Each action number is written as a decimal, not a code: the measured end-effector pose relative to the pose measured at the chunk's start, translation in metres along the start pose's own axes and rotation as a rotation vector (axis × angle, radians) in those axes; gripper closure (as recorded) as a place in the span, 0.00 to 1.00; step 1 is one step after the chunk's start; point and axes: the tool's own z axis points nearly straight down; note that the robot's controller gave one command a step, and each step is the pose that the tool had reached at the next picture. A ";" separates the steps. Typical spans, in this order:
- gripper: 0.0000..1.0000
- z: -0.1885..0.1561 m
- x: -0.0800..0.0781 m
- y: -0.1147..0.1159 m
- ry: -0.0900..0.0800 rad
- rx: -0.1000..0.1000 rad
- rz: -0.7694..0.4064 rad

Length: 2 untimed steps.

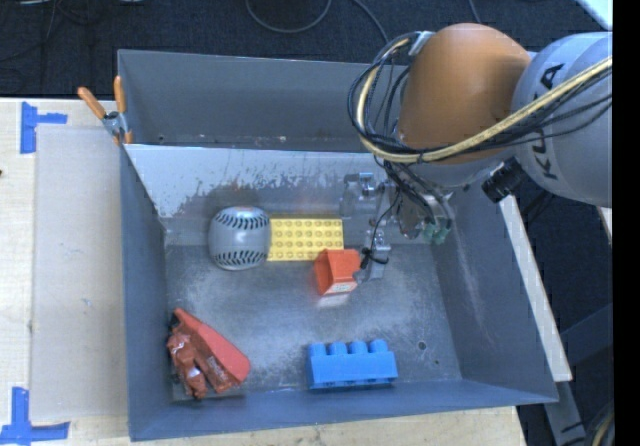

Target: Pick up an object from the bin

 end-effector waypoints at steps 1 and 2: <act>0.00 -0.005 -0.001 0.000 -0.008 0.000 0.000; 0.00 0.061 -0.018 -0.010 -0.010 -0.001 0.012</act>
Offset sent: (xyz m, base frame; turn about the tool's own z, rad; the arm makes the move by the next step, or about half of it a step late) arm 0.0400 -0.0275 -0.1685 0.0249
